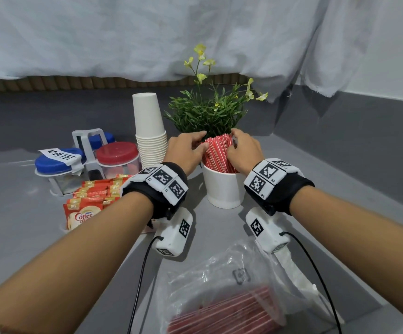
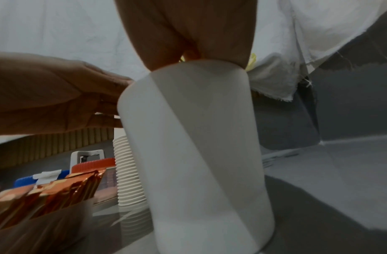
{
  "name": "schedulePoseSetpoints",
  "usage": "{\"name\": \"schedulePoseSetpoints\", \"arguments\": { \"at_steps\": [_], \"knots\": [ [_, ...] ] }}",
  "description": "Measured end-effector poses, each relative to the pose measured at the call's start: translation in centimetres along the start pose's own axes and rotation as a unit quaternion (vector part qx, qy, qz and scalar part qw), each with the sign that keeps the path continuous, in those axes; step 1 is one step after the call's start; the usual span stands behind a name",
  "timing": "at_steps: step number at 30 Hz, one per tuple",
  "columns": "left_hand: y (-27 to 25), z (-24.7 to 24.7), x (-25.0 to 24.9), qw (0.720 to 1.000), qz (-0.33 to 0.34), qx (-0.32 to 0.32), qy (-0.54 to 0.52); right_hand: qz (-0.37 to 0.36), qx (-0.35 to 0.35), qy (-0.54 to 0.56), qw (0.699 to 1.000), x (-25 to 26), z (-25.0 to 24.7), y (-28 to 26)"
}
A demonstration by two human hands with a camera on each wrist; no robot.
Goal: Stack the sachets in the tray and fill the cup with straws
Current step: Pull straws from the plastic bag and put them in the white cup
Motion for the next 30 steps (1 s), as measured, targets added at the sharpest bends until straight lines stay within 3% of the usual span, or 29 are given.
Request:
{"name": "schedulePoseSetpoints", "arguments": {
  "at_steps": [7, 12, 17, 30],
  "knots": [
    [0.4, 1.9, 1.1, 0.991, -0.024, 0.067, 0.116, -0.079, 0.122, -0.123, 0.982, 1.1, 2.4, -0.4],
    [-0.1, 2.7, 0.7, 0.985, -0.033, 0.099, 0.135, -0.068, 0.117, -0.101, 0.986, 1.1, 2.5, -0.3],
    [-1.2, 2.9, 1.7, 0.987, -0.093, 0.129, 0.038, -0.022, 0.107, -0.023, 0.994, 0.0, 1.0, -0.4],
    [-6.3, -2.7, -1.9, 0.989, -0.11, 0.093, -0.035, 0.016, 0.036, 0.155, 0.987, -0.1, -6.1, -4.8]
  ]
}}
Point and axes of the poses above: each hand's wrist, its own y-axis towards the middle knuckle, its own z-axis out of the palm, x = y × z, the point moved 10 cm from there along y, towards the middle knuckle, and after that the axes turned 1 degree about x, right-handed, at the moved point
